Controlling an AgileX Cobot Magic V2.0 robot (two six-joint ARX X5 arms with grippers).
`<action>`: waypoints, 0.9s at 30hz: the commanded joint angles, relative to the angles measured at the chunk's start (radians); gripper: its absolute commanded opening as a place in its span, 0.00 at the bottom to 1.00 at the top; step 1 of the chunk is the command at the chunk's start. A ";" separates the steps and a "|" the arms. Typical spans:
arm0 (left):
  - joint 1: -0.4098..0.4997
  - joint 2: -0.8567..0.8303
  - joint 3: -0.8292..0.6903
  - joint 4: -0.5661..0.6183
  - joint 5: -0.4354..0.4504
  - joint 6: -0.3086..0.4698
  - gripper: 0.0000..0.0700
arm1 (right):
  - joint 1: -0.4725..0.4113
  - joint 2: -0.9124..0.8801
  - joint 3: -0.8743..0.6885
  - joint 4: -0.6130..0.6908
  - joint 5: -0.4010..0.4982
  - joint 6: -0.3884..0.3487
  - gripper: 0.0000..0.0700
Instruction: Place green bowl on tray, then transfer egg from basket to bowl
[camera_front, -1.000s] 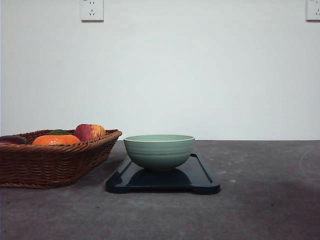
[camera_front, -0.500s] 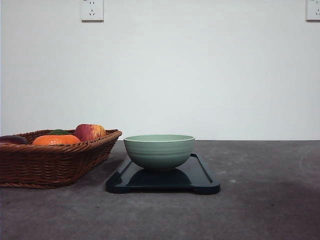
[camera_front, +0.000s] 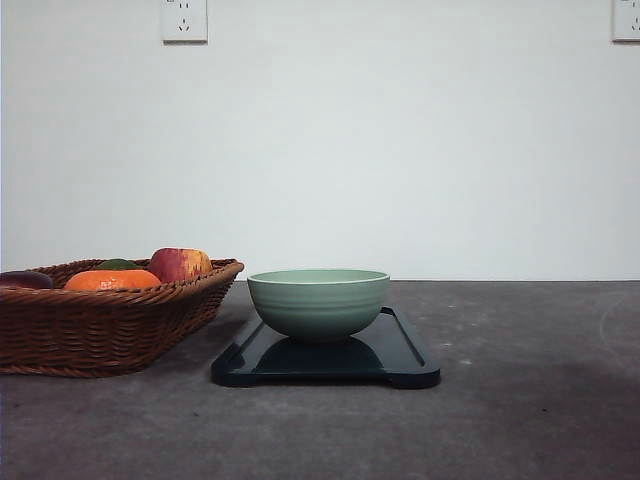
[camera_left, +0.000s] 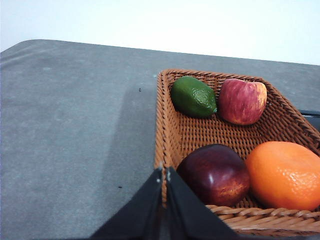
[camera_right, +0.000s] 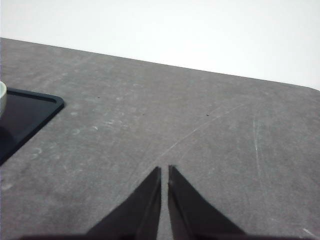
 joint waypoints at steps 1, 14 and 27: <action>-0.001 -0.001 -0.019 0.000 -0.002 -0.001 0.00 | 0.000 -0.001 -0.004 0.013 0.000 0.010 0.02; -0.001 -0.001 -0.019 0.001 -0.002 -0.001 0.00 | 0.000 -0.001 -0.004 0.013 0.000 0.010 0.02; -0.001 -0.001 -0.019 0.001 -0.002 -0.001 0.00 | 0.000 -0.001 -0.004 0.013 0.000 0.010 0.02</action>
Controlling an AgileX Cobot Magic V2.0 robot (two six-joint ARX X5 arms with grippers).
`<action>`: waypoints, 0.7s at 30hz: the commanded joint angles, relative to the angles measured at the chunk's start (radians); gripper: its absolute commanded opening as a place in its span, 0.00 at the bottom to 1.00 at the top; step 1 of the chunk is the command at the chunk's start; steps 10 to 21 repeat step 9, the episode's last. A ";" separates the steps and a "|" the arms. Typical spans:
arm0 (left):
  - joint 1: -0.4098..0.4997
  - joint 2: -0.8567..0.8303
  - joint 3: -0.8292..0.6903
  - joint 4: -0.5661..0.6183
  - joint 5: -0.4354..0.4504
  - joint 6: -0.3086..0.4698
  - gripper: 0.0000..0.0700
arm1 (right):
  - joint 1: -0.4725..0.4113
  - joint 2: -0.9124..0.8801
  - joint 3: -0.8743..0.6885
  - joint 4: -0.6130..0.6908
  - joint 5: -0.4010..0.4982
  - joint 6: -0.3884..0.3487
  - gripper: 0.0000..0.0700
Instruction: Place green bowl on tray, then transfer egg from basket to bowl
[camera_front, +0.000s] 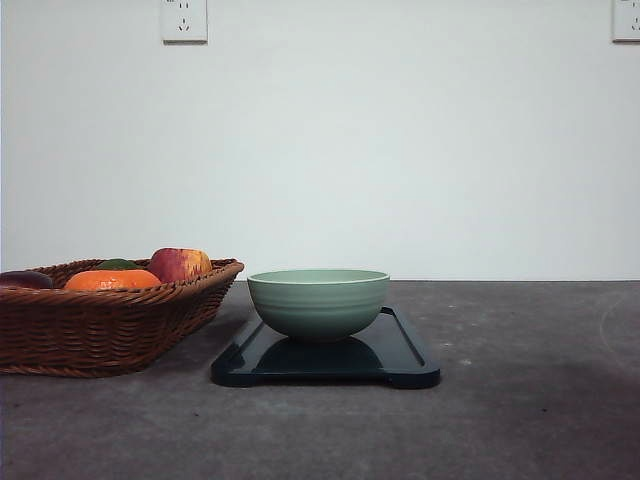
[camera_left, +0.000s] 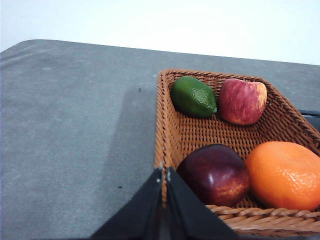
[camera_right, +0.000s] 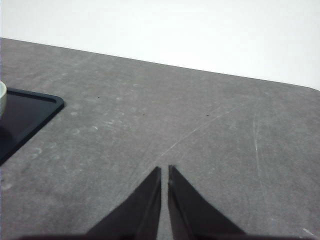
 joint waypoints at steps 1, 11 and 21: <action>-0.001 -0.001 -0.019 0.001 -0.002 -0.001 0.00 | 0.000 -0.001 -0.004 0.013 0.000 0.010 0.02; -0.001 -0.001 -0.019 0.000 -0.002 -0.001 0.00 | 0.000 -0.001 -0.004 0.013 0.000 0.010 0.02; -0.001 -0.001 -0.019 0.000 -0.002 -0.001 0.00 | 0.000 -0.001 -0.004 0.013 0.000 0.010 0.02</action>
